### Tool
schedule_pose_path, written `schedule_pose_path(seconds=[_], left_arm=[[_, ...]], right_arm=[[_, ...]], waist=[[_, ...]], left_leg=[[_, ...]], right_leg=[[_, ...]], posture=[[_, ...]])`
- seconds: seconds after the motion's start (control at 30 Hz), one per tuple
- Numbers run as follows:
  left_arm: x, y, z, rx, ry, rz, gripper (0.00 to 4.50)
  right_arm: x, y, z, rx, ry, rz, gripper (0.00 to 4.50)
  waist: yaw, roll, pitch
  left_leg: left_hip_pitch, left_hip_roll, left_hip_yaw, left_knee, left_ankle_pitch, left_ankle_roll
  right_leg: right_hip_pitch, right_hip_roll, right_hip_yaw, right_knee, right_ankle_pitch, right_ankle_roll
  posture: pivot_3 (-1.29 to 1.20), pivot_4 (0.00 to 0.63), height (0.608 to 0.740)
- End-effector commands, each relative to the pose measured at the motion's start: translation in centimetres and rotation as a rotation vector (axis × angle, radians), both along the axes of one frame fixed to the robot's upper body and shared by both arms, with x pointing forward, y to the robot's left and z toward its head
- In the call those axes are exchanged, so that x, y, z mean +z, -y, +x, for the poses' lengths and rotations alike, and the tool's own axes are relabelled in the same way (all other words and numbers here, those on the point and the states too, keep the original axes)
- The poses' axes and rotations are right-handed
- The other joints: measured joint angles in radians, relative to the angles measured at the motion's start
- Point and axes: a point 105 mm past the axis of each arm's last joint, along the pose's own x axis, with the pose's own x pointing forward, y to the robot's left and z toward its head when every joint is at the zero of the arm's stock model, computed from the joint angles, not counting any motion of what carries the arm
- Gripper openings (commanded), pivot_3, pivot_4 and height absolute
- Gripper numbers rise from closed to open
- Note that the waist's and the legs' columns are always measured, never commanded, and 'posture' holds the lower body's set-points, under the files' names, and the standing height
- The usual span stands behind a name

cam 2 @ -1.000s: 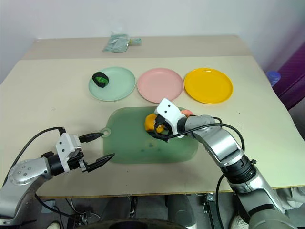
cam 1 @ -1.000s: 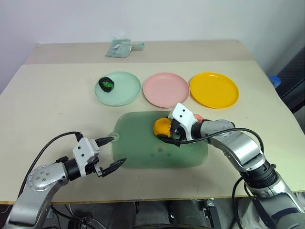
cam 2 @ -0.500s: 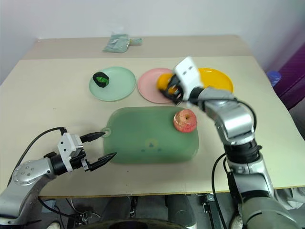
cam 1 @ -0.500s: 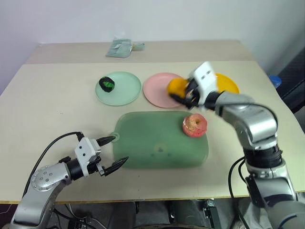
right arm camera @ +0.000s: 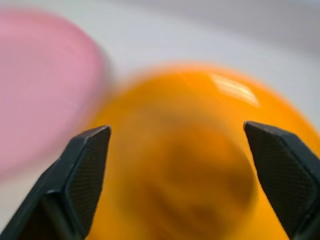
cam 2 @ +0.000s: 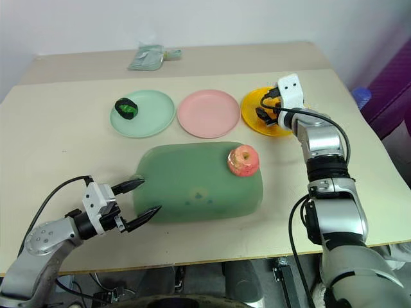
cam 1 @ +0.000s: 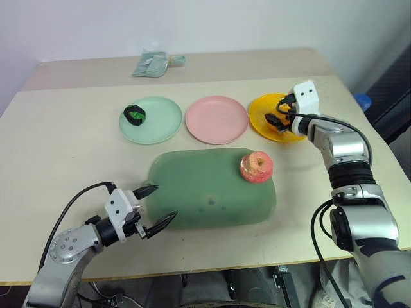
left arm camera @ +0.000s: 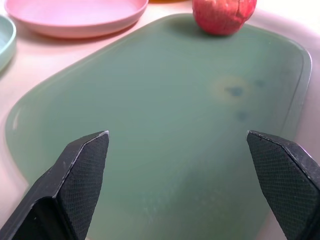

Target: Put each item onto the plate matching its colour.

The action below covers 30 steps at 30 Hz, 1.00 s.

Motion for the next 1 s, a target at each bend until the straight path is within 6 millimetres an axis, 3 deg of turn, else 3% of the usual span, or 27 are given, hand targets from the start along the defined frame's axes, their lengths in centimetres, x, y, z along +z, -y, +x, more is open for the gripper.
schedule_pose_path(seconds=[0.03,0.13,0.23,0.37,0.43,0.53,0.57,0.7,0.8,1.0], left_arm=[[1.2,0.4,-0.1,-0.012,0.045,0.001,4.5],[1.4,0.4,0.0,-0.018,0.046,0.002,4.5],[1.8,0.5,0.5,-0.032,0.052,0.006,4.5],[2.3,0.7,0.8,-0.045,0.059,0.007,4.5],[2.4,0.8,0.9,-0.048,0.061,0.008,4.5],[2.6,0.8,1.0,-0.047,0.062,0.009,4.5],[2.7,0.7,1.0,-0.041,0.063,0.009,4.5],[2.7,0.1,1.3,0.013,0.061,0.008,4.5],[2.7,-1.1,1.8,0.098,0.063,-0.001,4.5],[2.8,-1.4,1.9,0.149,0.064,-0.016,4.5]], right_arm=[[0.9,-2.7,-5.8,0.357,0.014,0.011,4.46],[-1.4,-3.1,-9.4,0.497,-0.065,-0.082,4.46],[-5.1,-1.6,-9.9,0.44,-0.16,-0.195,4.46],[-7.4,-1.1,-10.1,0.42,-0.202,-0.259,4.46],[-7.8,-1.1,-9.6,0.393,-0.208,-0.269,3.93],[-6.9,-2.0,-9.2,0.394,-0.158,-0.24,2.87],[-6.2,-2.8,-9.1,0.403,-0.13,-0.216,2.71],[-3.9,-5.6,-7.5,0.394,-0.04,-0.121,2.71],[-2.2,-7.9,-3.3,0.24,-0.023,-0.003,2.71],[-1.9,-11.0,0.7,0.14,-0.053,0.066,2.71]], waist=[[0.013,0.0,0.0],[0.028,0.0,0.0],[0.028,0.0,0.0],[0.021,0.0,0.0],[0.021,0.0,0.0],[0.022,-0.001,-0.001],[0.021,-0.001,-0.001],[0.018,0.0,0.0],[-0.002,0.0,0.001],[0.006,-0.001,0.0]], left_leg=[[0.0,0.0,-0.001,0.0,0.0,0.0],[0.001,0.0,-0.002,0.001,0.0,0.0],[0.004,-0.001,-0.001,0.003,0.0,0.001],[0.011,-0.002,0.001,0.003,0.002,0.003],[0.017,-0.001,0.001,0.002,0.002,0.003],[0.017,-0.001,0.001,0.002,0.002,0.003],[0.017,-0.001,0.001,0.002,0.002,0.003],[0.016,-0.001,0.001,0.002,0.002,0.003],[0.016,0.0,0.001,0.001,0.002,0.003],[0.01,-0.001,-0.001,-0.001,0.003,0.002]], right_leg=[[0.001,0.0,-0.001,0.0,0.0,0.0],[0.004,-0.001,-0.003,-0.002,0.0,0.0],[0.007,-0.001,-0.002,-0.002,0.001,0.001],[0.013,0.001,0.0,-0.002,0.001,0.001],[0.019,0.002,0.0,-0.002,0.001,0.0],[0.019,0.002,0.0,-0.002,0.001,0.001],[0.019,0.001,0.0,-0.002,0.001,0.001],[0.016,0.001,0.001,-0.001,0.001,0.001],[0.015,0.001,0.001,0.0,0.001,0.0],[0.01,0.0,-0.001,0.0,0.002,0.0]], posture=[[0.0,0.15,0.74],[0.0,0.15,0.74],[0.0,0.15,0.74],[0.0,0.15,0.74],[0.0,0.15,0.74],[0.0,0.15,0.74],[0.0,0.15,0.74],[0.0,0.15,0.74],[0.0,0.15,0.74],[0.0,0.15,0.74]])
